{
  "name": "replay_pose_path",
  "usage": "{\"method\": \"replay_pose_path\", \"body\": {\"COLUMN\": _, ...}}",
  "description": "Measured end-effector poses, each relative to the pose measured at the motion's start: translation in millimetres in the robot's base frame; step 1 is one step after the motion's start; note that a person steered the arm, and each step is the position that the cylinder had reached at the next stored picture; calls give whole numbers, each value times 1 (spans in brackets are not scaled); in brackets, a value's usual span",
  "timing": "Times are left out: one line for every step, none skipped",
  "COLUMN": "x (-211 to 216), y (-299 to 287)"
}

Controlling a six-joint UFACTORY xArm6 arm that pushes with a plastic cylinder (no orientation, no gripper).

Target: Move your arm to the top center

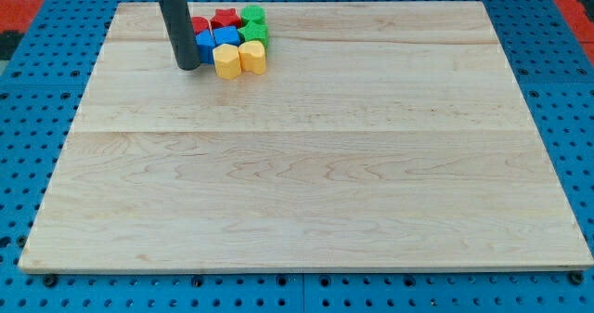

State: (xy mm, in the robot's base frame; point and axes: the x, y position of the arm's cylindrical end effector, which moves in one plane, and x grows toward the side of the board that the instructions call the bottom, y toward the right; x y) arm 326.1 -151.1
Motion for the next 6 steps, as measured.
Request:
{"method": "replay_pose_path", "body": {"x": 2, "y": 0}}
{"method": "replay_pose_path", "body": {"x": 4, "y": -3}}
{"method": "replay_pose_path", "body": {"x": 25, "y": -4}}
{"method": "replay_pose_path", "body": {"x": 44, "y": 54}}
{"method": "replay_pose_path", "body": {"x": 40, "y": 174}}
{"method": "replay_pose_path", "body": {"x": -42, "y": 199}}
